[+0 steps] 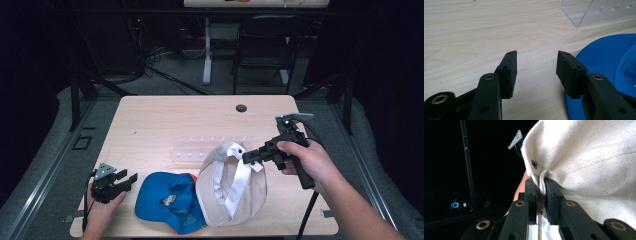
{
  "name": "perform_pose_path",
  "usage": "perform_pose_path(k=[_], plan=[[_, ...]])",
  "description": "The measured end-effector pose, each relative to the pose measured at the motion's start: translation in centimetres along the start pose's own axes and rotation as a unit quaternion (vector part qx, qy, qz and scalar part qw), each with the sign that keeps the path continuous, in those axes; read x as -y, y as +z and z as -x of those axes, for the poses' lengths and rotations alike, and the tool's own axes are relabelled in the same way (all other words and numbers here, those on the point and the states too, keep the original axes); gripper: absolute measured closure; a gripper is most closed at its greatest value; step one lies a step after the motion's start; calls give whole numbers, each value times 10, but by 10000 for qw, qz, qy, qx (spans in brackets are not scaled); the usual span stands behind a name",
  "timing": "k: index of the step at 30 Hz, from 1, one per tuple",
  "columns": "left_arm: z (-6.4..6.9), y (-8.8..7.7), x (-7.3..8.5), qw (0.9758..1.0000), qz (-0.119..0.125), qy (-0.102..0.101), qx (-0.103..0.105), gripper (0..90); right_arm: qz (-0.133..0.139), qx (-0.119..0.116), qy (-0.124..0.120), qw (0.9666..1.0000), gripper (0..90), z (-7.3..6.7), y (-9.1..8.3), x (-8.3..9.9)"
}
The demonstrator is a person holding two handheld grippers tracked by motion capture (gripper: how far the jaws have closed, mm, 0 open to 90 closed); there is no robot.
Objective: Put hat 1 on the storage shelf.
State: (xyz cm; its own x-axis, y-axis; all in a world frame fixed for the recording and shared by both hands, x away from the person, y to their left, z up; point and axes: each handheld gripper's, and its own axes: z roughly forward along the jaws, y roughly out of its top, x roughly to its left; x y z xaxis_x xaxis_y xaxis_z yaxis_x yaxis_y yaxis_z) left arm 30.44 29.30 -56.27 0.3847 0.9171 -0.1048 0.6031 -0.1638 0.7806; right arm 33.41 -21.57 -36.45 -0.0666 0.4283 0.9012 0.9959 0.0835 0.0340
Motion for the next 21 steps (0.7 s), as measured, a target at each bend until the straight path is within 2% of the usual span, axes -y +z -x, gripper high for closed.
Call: perform_pose_path(k=[4,8,10,13,14,21], plan=[[1,0,0,10000,9,0,-6,516,70,-118,-51,9999,820,-4,-5,-2],[2,1,0,10000,4,26,-6,516,334,-268,-32,9991,820,-10,-13,-4],[2,1,0,10000,-30,40,5,515,319,-287,-53,9991,820,-11,-16,-4],[2,1,0,10000,-41,54,5,516,476,-342,-49,9983,820,-14,-22,-5],[2,1,0,10000,-16,50,0,515,605,-370,-18,9975,820,-15,-23,-5],[3,1,0,10000,-15,59,-4,514,870,-688,43,9938,820,-15,-27,-15]])
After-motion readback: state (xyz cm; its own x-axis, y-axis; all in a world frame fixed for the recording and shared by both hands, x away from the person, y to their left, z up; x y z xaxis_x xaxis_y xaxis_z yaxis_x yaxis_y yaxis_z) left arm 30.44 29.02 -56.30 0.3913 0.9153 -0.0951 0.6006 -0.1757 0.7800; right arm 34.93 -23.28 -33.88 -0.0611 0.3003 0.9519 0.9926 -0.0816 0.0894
